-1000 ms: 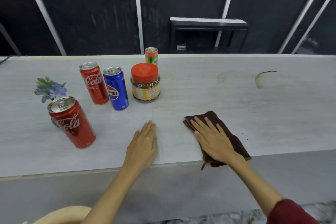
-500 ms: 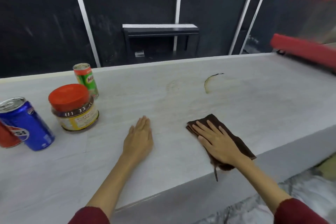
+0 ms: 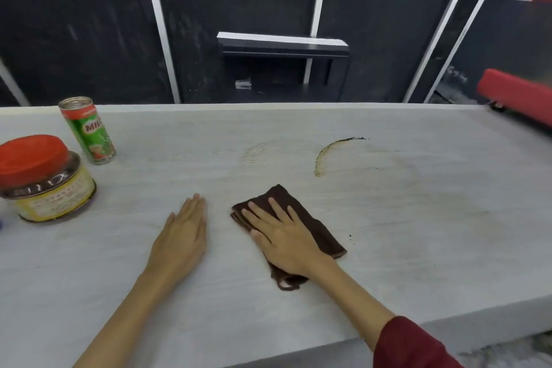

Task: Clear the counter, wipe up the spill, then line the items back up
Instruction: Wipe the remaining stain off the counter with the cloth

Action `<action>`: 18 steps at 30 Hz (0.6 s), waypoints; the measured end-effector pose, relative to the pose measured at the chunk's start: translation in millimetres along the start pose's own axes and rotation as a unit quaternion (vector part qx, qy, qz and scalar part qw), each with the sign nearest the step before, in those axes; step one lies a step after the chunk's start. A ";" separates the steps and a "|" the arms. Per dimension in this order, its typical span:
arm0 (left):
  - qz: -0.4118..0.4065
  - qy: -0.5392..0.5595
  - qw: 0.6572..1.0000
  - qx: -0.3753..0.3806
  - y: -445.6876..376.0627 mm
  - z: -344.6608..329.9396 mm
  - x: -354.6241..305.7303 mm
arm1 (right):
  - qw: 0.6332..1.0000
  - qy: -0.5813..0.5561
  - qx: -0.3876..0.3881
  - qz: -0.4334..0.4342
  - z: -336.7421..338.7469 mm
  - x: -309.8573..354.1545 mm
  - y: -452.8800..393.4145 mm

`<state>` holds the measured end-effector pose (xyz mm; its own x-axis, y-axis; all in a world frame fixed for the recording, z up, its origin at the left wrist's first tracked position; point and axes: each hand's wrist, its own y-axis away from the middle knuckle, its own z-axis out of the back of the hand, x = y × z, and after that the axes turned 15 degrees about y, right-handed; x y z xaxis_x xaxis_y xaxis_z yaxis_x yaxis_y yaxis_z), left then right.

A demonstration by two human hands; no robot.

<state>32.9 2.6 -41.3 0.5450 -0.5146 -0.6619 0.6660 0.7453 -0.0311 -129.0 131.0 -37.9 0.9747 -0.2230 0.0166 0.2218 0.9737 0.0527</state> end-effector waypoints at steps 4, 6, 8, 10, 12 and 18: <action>-0.010 -0.004 1.000 0.015 15.8 -21.4 -18.7 | 1.000 -0.002 -0.012 -0.010 -2.7 -36.6 63.2; -0.015 -0.006 1.000 0.018 20.5 -29.4 -27.2 | 0.999 0.007 -0.012 -0.041 -3.7 -66.3 85.7; -0.019 -0.011 1.000 0.019 23.7 -34.2 -34.0 | 0.996 0.017 -0.004 -0.087 -4.9 -100.0 93.7; -0.026 -0.012 0.999 0.018 26.1 -37.7 -41.7 | 0.991 0.008 0.010 -0.131 -3.0 -124.5 84.9; -0.034 0.000 0.999 0.020 29.2 -43.6 -53.9 | 0.989 -0.006 0.011 -0.144 0.5 -127.5 66.8; -0.074 0.023 0.996 0.054 38.1 -77.3 -100.4 | 0.998 -0.002 0.003 -0.057 -4.7 -83.9 88.2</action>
<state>-35.8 115.4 -33.9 0.4144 -0.5937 -0.6898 0.7898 0.6112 -0.0516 -191.1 235.9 -39.3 0.9429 -0.3328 0.0132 0.3315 0.9416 0.0596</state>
